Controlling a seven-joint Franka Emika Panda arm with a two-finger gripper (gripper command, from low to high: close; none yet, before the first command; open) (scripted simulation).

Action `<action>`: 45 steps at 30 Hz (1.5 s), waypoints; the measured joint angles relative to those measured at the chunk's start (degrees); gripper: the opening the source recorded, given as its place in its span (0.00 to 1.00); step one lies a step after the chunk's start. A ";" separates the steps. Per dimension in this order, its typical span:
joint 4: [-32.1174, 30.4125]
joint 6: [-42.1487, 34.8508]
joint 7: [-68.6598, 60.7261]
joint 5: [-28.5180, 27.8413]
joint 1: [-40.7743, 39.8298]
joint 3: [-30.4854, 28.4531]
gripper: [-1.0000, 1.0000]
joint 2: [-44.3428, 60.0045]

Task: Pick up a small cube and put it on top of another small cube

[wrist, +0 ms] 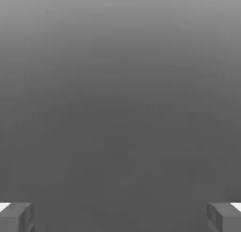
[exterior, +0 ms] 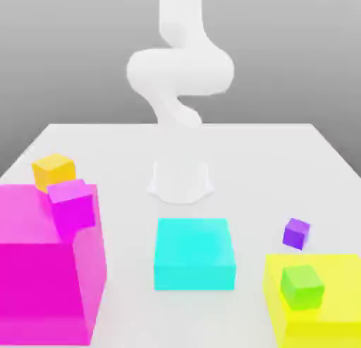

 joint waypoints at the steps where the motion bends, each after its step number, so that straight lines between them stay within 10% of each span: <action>1: -1.51 1.51 -0.81 0.73 1.57 0.57 0.50 2.07; 18: -24.42 24.32 -8.20 5.57 22.62 15.44 0.50 32.73; 23: -29.89 31.37 -3.19 -2.97 27.65 18.40 0.50 42.30; 29: -27.88 41.01 6.79 -16.69 37.98 3.98 0.50 54.79; 30: -27.48 42.65 7.23 -17.13 40.02 1.87 0.00 56.78; 38: -27.66 42.03 7.08 -16.98 39.65 2.30 0.00 55.97; 45: -30.10 30.91 -4.49 -2.76 34.95 9.19 0.00 42.27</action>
